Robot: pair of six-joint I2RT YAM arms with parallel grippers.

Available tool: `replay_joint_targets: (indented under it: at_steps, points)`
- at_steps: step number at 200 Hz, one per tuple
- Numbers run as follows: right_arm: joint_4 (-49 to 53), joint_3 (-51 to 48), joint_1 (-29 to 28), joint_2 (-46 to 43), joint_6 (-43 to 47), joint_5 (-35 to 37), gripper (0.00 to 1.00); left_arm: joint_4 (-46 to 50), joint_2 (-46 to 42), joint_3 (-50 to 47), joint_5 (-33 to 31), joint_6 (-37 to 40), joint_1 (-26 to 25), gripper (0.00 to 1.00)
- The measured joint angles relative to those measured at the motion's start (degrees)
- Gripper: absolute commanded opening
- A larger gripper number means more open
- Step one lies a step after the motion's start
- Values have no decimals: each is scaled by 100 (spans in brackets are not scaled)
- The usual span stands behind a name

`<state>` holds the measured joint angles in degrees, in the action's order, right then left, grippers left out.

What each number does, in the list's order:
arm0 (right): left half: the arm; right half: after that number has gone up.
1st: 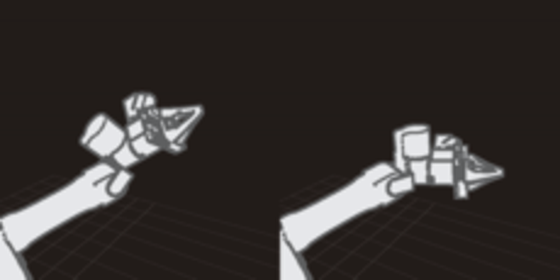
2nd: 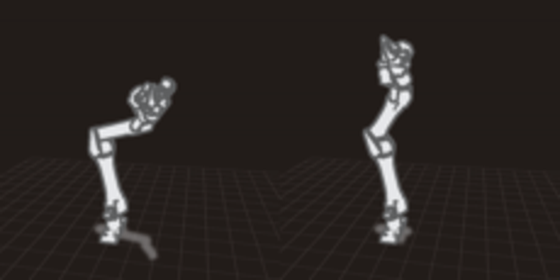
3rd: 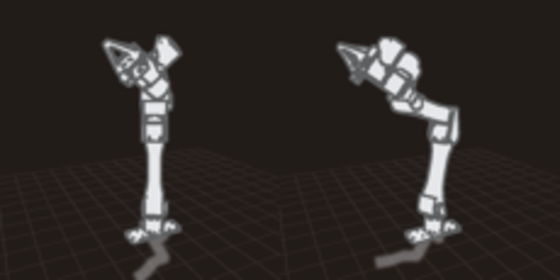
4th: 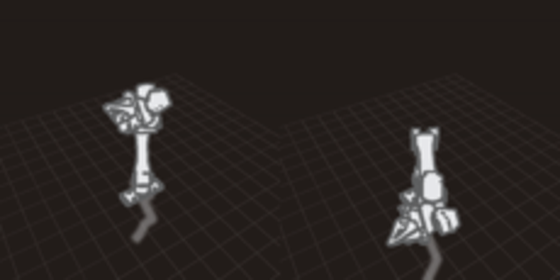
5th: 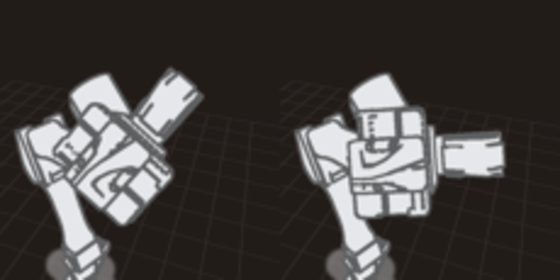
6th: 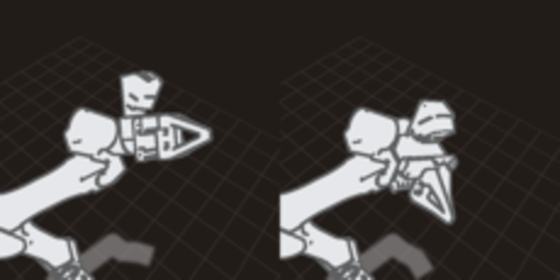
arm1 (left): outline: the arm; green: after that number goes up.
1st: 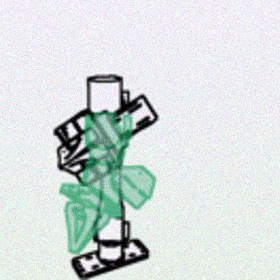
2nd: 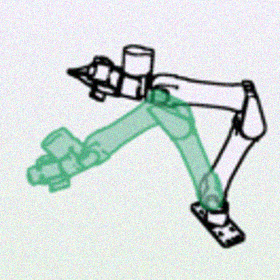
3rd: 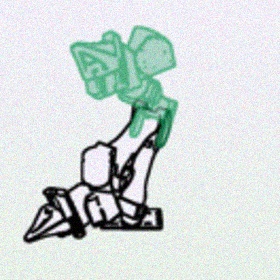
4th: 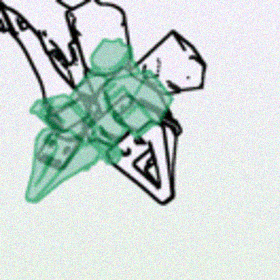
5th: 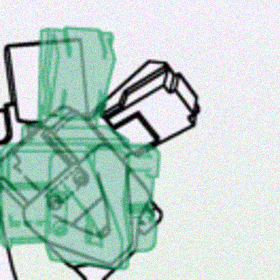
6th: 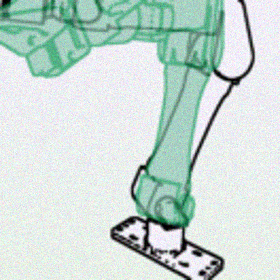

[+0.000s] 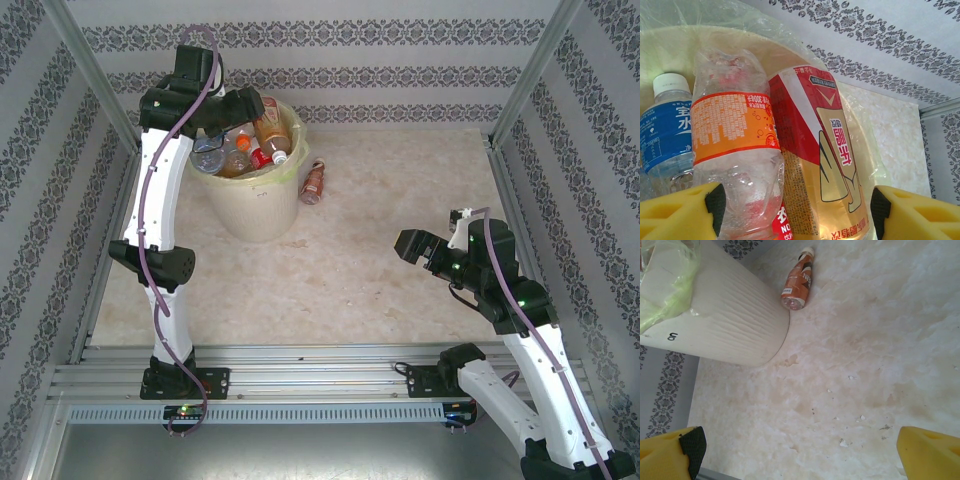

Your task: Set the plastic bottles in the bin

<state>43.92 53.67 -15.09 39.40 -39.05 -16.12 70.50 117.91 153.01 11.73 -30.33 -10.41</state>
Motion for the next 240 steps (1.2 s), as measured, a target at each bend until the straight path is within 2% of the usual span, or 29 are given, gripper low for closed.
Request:
replay_joint_targets:
  at_steps: [42,71,108,127,169,202,240]
  points:
    - [-4,-31,0,0,0,-13,98,-46,-116,-33,72,35,0,87]
    - [-63,-63,0,2,-2,-111,98,-111,-431,-173,190,205,0,100]
    - [-251,-85,0,101,-7,-251,98,-302,-1222,-686,339,614,-44,100]
    - [-396,-94,0,256,-15,-326,98,-533,-1829,-1410,426,868,-140,100]
    - [-859,-98,-20,901,-87,-363,97,-1353,-3348,-3742,802,1346,-424,100]
    - [-1384,-87,-428,1679,-129,-160,95,-1703,-4301,-5060,966,1541,-586,100]
    - [-1989,195,-870,2940,-162,26,89,-1996,-5403,-6415,1025,1624,-1056,100]
